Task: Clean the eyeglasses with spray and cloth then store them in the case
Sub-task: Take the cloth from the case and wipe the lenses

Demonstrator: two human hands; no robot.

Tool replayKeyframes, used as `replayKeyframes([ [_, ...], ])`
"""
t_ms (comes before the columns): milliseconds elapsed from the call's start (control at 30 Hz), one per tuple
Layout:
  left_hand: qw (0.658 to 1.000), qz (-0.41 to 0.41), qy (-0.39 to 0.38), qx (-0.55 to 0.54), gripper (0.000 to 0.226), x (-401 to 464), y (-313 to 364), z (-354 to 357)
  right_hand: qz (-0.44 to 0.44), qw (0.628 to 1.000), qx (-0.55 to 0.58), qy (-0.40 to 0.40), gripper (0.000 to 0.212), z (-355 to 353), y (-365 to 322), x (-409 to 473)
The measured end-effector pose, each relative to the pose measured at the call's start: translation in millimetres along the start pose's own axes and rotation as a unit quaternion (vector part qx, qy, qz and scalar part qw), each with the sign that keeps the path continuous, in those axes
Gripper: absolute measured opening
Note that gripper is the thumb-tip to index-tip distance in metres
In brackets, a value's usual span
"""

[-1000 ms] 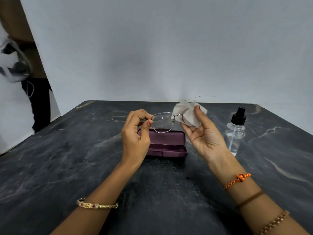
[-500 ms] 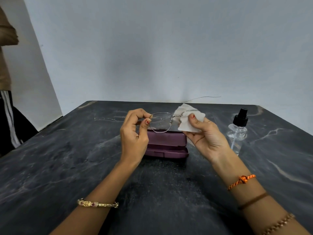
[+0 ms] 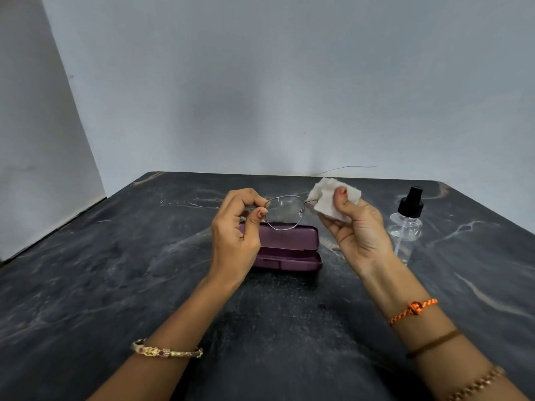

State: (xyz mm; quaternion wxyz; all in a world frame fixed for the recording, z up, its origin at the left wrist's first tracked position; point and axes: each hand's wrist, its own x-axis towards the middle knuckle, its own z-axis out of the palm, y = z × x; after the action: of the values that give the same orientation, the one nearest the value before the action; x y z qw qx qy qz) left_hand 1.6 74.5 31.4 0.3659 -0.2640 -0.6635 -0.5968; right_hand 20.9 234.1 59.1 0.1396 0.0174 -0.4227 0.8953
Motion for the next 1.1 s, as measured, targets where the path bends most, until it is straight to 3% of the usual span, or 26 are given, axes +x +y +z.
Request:
replayKeyframes([
  [200, 0.997, 0.048, -0.040, 0.037, 0.009, -3.7, 4.8, 3.6, 0.003, 0.998, 0.034, 0.052, 0.009, -2.8, -3.2, 1.3],
  [267, 0.997, 0.056, -0.040, 0.044, 0.009, -3.4, 4.4, 3.0, 0.015, 0.999, 0.033, 0.035, 0.004, -3.5, -2.7, 1.5],
  [400, 0.998, 0.048, -0.016, 0.046, 0.010, -1.3, 1.8, 0.1, 0.036, 0.999, -0.005, -0.019, 0.024, -4.6, -0.7, 1.9],
  [533, 0.999, 0.023, -0.007, 0.038, 0.011, 1.8, -1.3, -2.5, 0.028, 0.997, -0.049, -0.054, 0.025, -8.2, -5.2, 5.5],
  [733, 1.000, -0.001, -0.007, 0.022, 0.014, 3.4, 0.6, -1.8, -0.004, 0.995, -0.098, -0.033, 0.022, -12.9, -10.0, 6.9],
  [900, 1.000, 0.012, -0.015, 0.024, 0.010, 2.4, 3.0, 0.5, 0.024, 0.999, 0.014, 0.029, 0.005, -9.1, -7.5, 5.0],
  [1100, 0.997, 0.039, -0.048, 0.052, 0.008, -4.2, 3.8, 3.6, 0.059, 0.987, 0.134, 0.071, 0.016, -6.4, -4.9, 4.6],
])
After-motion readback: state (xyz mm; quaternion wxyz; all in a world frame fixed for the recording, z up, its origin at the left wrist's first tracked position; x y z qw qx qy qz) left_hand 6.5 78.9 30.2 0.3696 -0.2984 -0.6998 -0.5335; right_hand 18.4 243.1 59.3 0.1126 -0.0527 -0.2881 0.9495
